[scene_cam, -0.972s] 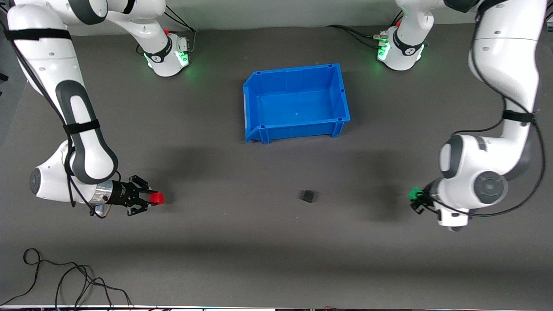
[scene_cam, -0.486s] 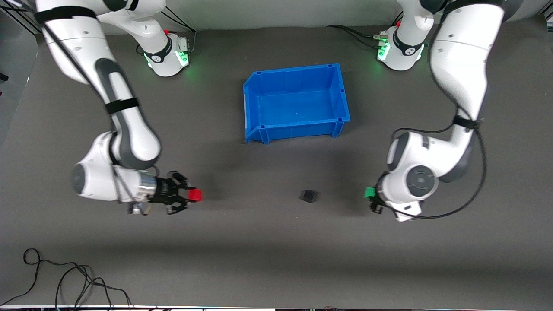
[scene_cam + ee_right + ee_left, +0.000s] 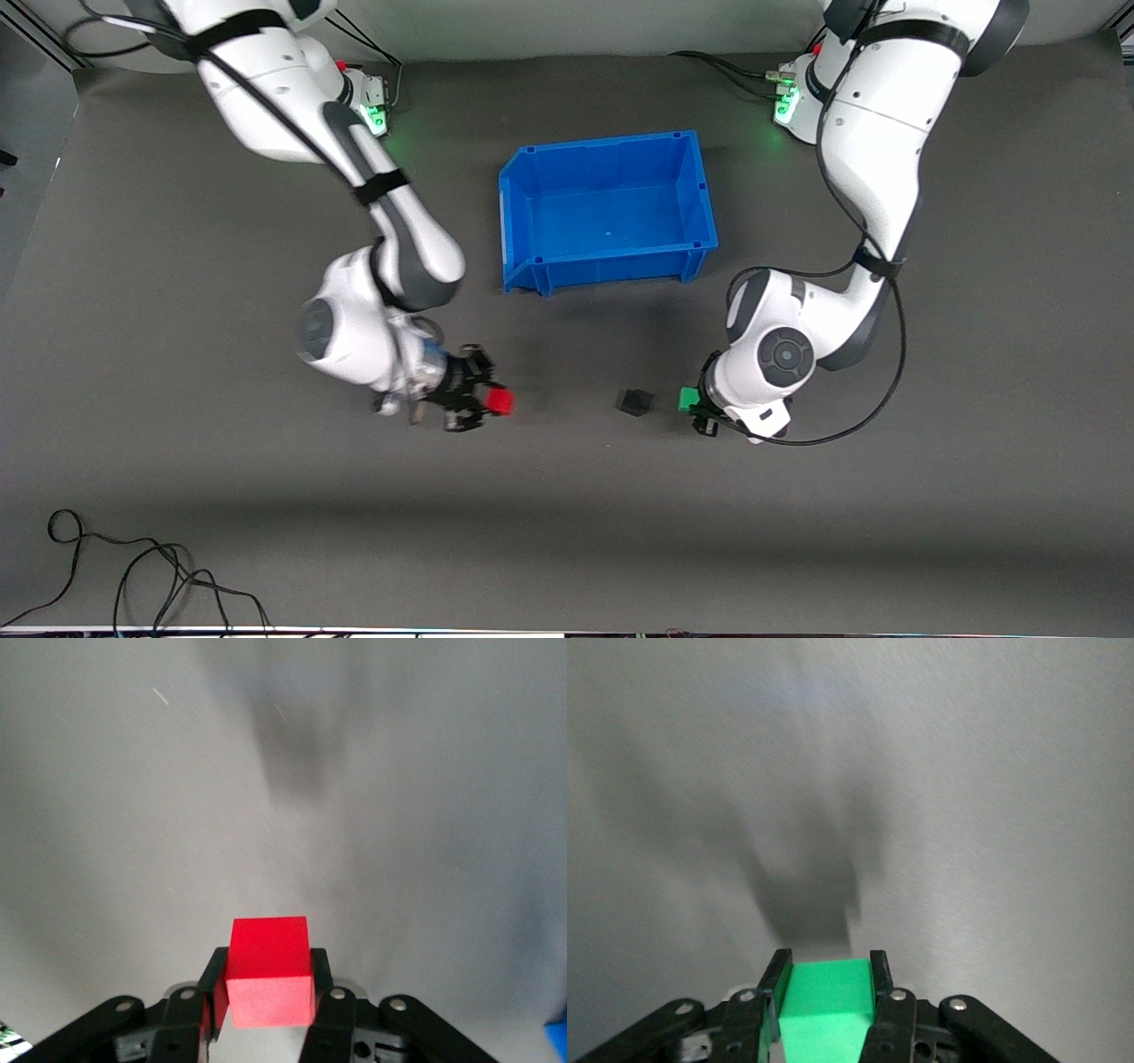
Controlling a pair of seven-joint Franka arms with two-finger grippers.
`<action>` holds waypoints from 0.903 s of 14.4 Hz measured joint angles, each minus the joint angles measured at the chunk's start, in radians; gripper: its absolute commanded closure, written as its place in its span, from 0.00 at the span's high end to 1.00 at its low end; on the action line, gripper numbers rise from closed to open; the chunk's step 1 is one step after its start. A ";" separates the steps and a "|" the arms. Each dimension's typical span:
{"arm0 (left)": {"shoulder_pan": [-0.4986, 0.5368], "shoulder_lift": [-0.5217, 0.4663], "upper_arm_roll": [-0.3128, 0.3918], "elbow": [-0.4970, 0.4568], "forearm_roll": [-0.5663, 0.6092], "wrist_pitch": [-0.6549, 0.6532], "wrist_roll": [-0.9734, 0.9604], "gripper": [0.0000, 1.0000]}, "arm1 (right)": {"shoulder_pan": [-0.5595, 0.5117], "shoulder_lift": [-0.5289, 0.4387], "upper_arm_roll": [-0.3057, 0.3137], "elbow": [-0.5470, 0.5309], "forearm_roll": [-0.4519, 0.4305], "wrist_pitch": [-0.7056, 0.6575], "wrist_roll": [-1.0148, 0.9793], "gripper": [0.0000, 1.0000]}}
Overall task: Attach green and red cubes to black cube
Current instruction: 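Carry the red cube toward the black cube while the left gripper carries green, then press the red and green cubes against the black cube from both sides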
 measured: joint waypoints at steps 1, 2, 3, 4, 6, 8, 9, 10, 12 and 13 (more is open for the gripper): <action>-0.005 0.009 0.000 0.000 0.000 0.018 -0.010 0.11 | 0.033 0.021 0.000 0.008 0.000 0.037 0.044 0.28; -0.014 0.018 0.000 0.000 -0.001 0.025 -0.015 0.11 | 0.059 0.040 0.000 0.016 0.000 0.072 0.081 0.28; -0.026 0.027 0.000 0.000 -0.001 0.032 -0.024 0.11 | 0.077 0.056 -0.001 0.022 0.000 0.105 0.114 0.28; -0.038 0.037 0.000 0.000 -0.001 0.053 -0.035 0.11 | 0.092 0.068 -0.001 0.029 0.000 0.136 0.144 0.28; -0.050 0.053 0.000 0.001 -0.001 0.100 -0.050 0.11 | 0.115 0.084 -0.001 0.033 0.000 0.186 0.197 0.28; -0.051 0.055 0.003 0.005 -0.001 0.104 -0.053 0.11 | 0.137 0.098 -0.001 0.034 0.000 0.224 0.244 0.28; -0.051 0.056 0.003 0.007 -0.002 0.104 -0.053 0.11 | 0.150 0.106 -0.001 0.035 0.000 0.245 0.267 0.28; -0.052 0.057 0.003 0.008 -0.002 0.104 -0.053 0.11 | 0.166 0.115 0.000 0.036 0.000 0.260 0.280 0.29; -0.062 0.057 0.003 0.009 -0.003 0.104 -0.061 0.11 | 0.197 0.139 0.000 0.042 0.000 0.291 0.291 0.29; -0.069 0.058 0.003 0.009 -0.003 0.104 -0.067 0.12 | 0.211 0.151 0.000 0.044 0.000 0.305 0.295 0.29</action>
